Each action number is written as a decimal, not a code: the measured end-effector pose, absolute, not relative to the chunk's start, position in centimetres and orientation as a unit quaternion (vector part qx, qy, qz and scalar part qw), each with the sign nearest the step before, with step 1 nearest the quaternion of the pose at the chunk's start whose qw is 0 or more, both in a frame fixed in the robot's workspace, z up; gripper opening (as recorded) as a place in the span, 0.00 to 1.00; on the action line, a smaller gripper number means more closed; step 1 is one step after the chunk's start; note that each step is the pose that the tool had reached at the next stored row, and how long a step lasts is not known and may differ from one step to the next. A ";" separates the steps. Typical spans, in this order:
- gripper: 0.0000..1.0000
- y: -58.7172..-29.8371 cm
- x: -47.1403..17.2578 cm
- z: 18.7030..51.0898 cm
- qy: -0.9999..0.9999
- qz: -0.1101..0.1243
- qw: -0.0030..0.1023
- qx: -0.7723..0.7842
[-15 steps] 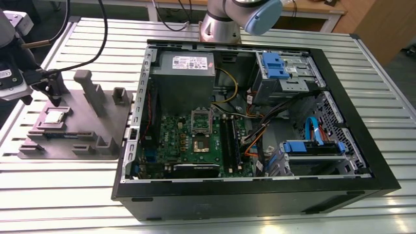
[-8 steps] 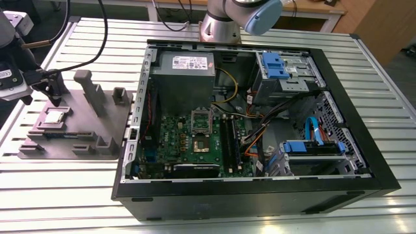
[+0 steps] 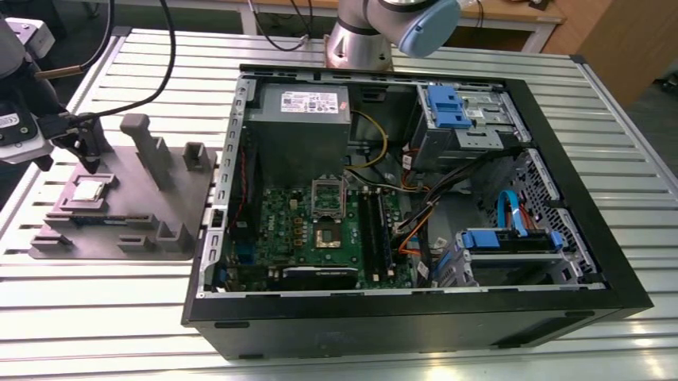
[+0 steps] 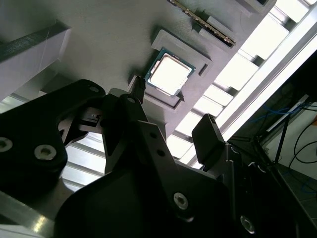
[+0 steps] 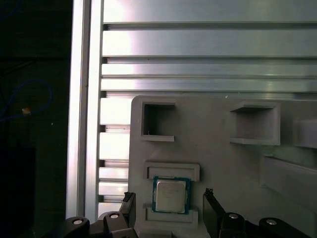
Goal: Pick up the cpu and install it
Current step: 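Pick up the cpu and move it towards the insertion slot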
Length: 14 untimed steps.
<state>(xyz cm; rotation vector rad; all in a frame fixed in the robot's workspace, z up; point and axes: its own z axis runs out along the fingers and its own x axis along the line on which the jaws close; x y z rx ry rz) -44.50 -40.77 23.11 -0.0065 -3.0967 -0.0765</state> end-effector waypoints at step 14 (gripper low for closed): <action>0.65 -41.0 -44.4 21.3 -0.999 -0.025 0.022 -0.006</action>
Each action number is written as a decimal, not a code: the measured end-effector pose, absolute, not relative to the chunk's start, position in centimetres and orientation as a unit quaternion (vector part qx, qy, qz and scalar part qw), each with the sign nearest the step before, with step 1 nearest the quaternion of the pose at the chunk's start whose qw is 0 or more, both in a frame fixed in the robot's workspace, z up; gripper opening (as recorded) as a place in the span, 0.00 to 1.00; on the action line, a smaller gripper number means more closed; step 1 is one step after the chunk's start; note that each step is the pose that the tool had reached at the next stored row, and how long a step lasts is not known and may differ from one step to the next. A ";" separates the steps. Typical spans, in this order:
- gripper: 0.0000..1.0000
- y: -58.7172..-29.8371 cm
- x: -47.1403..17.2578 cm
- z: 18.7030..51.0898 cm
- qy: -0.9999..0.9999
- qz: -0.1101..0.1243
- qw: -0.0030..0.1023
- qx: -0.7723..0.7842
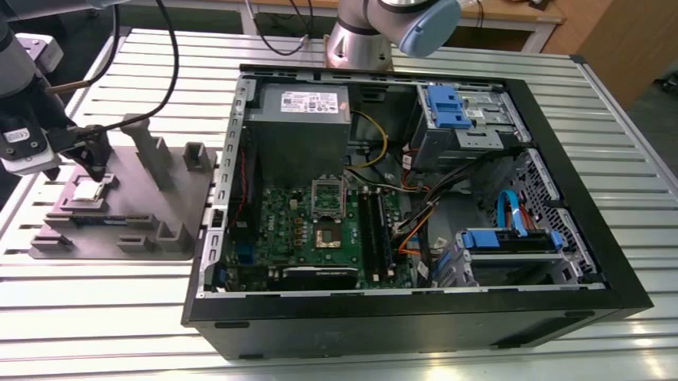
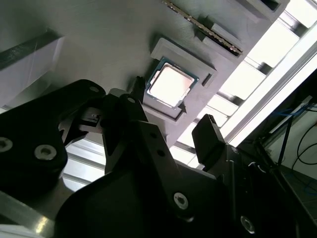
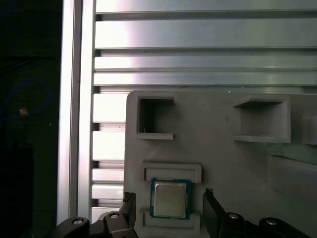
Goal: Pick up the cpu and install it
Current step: 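Pick up the cpu and move it towards the insertion slot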
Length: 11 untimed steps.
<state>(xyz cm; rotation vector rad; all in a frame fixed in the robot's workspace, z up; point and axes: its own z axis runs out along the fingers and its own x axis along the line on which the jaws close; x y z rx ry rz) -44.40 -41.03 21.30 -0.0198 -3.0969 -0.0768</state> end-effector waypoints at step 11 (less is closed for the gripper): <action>0.65 -41.0 -44.4 20.9 -0.999 -0.025 0.022 -0.008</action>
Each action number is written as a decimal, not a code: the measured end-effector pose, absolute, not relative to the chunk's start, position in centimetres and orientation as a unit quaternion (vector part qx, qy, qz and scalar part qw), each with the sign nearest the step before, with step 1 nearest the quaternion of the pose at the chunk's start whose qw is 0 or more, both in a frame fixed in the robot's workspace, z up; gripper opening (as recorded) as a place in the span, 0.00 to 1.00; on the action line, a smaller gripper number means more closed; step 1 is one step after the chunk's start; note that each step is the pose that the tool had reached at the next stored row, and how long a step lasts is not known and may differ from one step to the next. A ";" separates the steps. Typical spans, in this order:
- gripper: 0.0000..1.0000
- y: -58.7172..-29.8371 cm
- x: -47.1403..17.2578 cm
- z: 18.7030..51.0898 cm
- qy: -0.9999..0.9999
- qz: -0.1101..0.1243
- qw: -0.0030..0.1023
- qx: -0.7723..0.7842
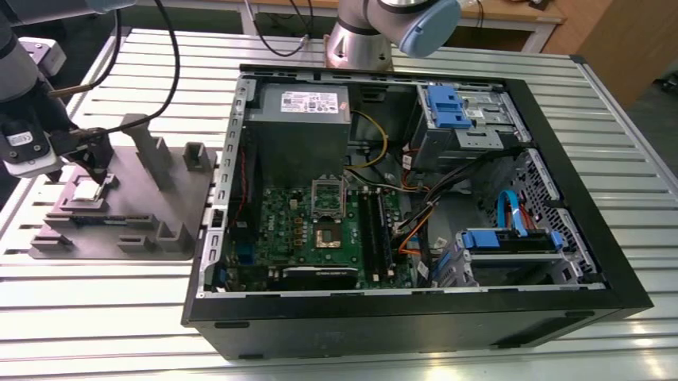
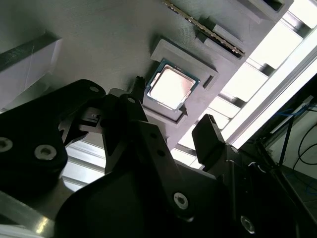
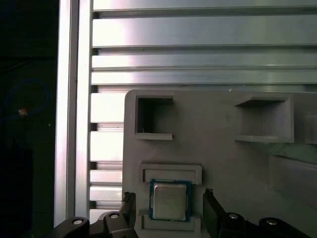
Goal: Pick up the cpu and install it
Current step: 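Pick up the cpu and move it towards the insertion slot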
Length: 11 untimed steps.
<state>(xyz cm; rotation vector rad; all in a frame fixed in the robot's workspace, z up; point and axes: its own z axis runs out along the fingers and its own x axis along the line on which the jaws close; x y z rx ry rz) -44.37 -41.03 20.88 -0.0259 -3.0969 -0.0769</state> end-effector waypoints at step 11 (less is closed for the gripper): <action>0.65 -41.0 -44.4 20.5 -0.999 -0.025 0.022 -0.009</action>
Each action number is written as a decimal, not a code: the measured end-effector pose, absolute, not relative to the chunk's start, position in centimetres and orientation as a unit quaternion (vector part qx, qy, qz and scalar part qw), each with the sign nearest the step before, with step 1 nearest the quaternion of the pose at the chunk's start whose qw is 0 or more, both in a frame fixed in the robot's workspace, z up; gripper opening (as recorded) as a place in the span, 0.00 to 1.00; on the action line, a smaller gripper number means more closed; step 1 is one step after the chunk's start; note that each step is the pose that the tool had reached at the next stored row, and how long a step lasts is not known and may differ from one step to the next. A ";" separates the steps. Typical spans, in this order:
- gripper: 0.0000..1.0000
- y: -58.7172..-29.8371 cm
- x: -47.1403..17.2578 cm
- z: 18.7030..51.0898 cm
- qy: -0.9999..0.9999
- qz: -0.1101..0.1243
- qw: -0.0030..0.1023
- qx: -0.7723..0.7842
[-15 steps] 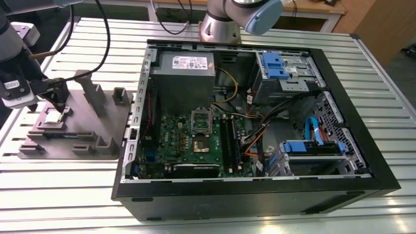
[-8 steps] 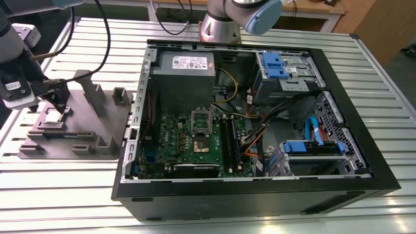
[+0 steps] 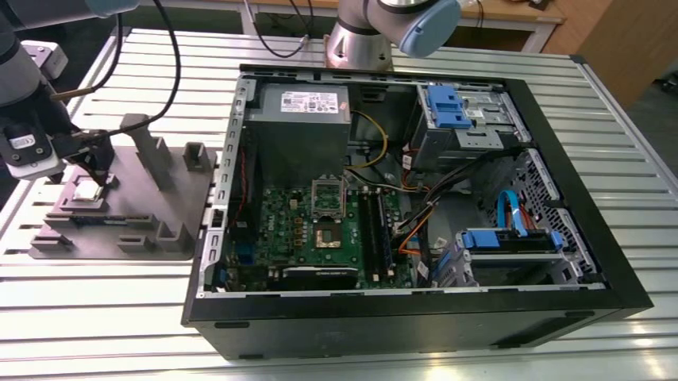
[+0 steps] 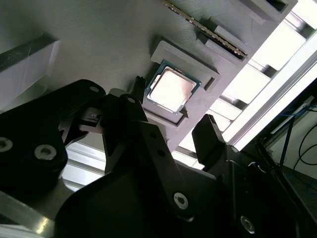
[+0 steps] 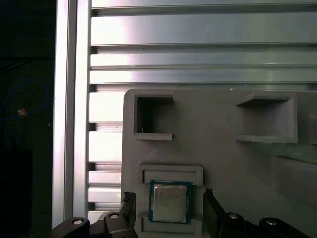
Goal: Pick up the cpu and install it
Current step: 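Pick up the cpu and move it towards the insertion slot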
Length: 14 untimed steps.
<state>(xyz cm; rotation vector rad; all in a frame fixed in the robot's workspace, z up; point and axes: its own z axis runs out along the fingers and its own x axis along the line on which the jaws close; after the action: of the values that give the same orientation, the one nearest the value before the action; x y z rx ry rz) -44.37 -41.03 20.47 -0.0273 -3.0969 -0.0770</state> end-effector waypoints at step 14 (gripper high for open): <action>0.65 -41.1 -44.4 19.6 -0.999 -0.025 0.022 -0.010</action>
<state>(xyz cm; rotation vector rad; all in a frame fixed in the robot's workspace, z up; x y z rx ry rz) -44.37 -41.14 19.60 -0.0319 -3.0969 -0.0770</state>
